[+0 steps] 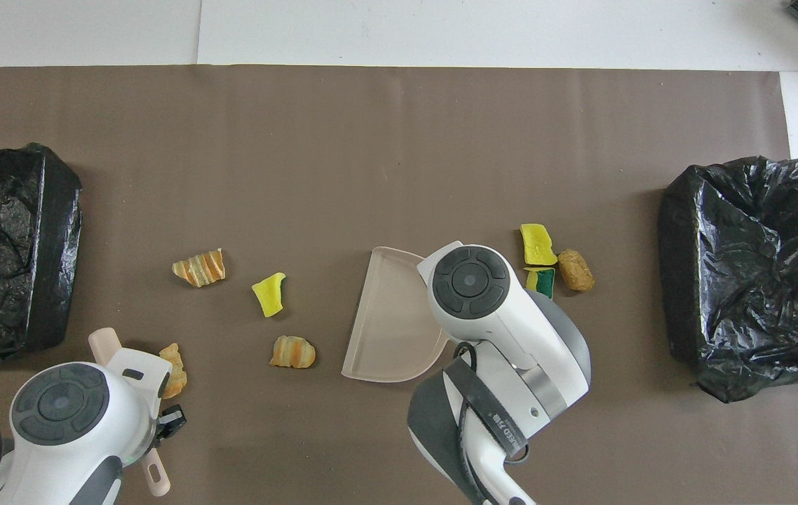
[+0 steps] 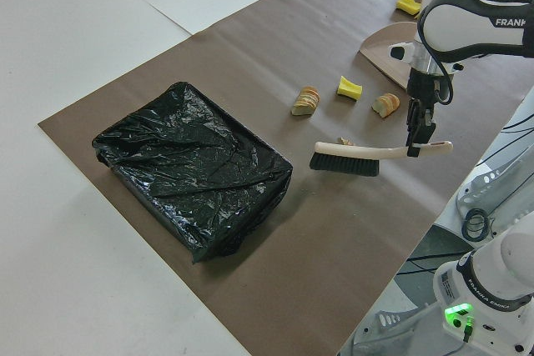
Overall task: Sweep and dump trash in bin
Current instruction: 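Set the dustpan down and sweep crusts into it with the left gripper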
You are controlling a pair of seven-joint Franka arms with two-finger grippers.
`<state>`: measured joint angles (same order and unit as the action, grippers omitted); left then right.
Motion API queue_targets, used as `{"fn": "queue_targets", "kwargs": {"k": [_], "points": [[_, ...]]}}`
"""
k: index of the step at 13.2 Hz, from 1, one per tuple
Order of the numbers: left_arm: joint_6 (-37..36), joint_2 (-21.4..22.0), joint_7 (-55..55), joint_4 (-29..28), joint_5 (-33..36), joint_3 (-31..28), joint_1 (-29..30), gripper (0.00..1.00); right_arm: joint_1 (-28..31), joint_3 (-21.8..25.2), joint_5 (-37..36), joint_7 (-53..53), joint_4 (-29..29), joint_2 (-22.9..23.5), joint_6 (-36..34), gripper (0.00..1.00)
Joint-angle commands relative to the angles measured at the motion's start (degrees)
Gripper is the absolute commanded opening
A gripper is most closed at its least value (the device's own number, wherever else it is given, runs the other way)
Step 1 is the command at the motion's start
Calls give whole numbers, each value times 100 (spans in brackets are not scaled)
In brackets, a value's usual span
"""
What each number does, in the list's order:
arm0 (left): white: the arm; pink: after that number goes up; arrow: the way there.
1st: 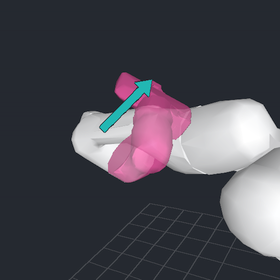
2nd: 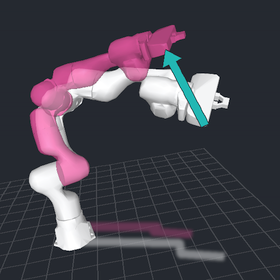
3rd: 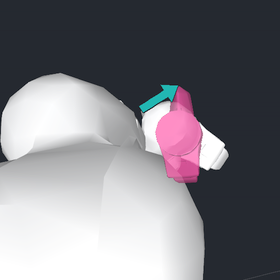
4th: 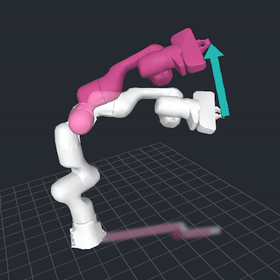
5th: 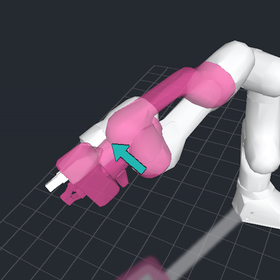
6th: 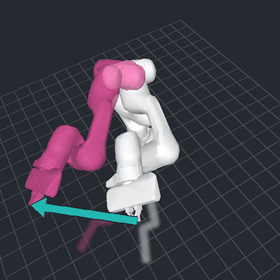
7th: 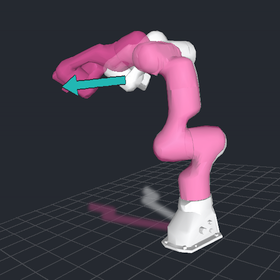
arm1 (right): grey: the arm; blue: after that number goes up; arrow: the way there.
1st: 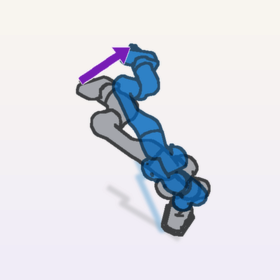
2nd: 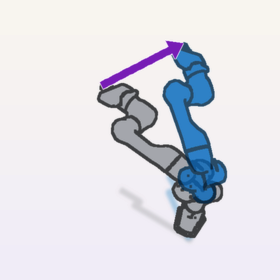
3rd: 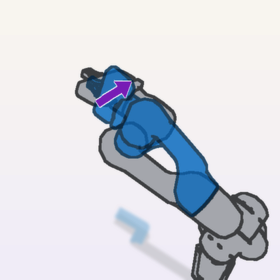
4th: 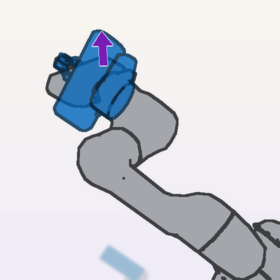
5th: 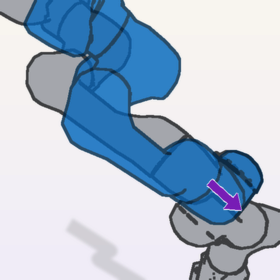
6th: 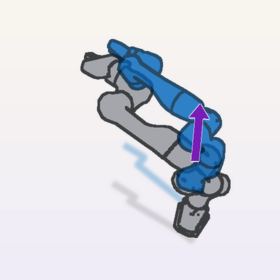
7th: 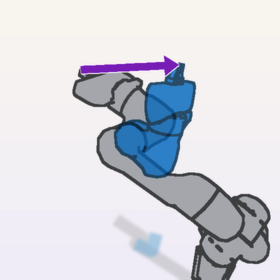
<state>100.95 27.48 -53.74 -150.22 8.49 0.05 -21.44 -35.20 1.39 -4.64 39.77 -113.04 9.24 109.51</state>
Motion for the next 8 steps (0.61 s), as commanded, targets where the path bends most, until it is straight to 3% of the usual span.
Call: {"fn": "queue_targets", "kwargs": {"k": [1,8], "points": [[556,-190,-208,-70,-293,30,-88,0,-83,-25,157,4,97,122,114,0],[1734,-1279,336,659,-1383,39,-667,0,-83,-16,157,4,115,148,97,0]]}}
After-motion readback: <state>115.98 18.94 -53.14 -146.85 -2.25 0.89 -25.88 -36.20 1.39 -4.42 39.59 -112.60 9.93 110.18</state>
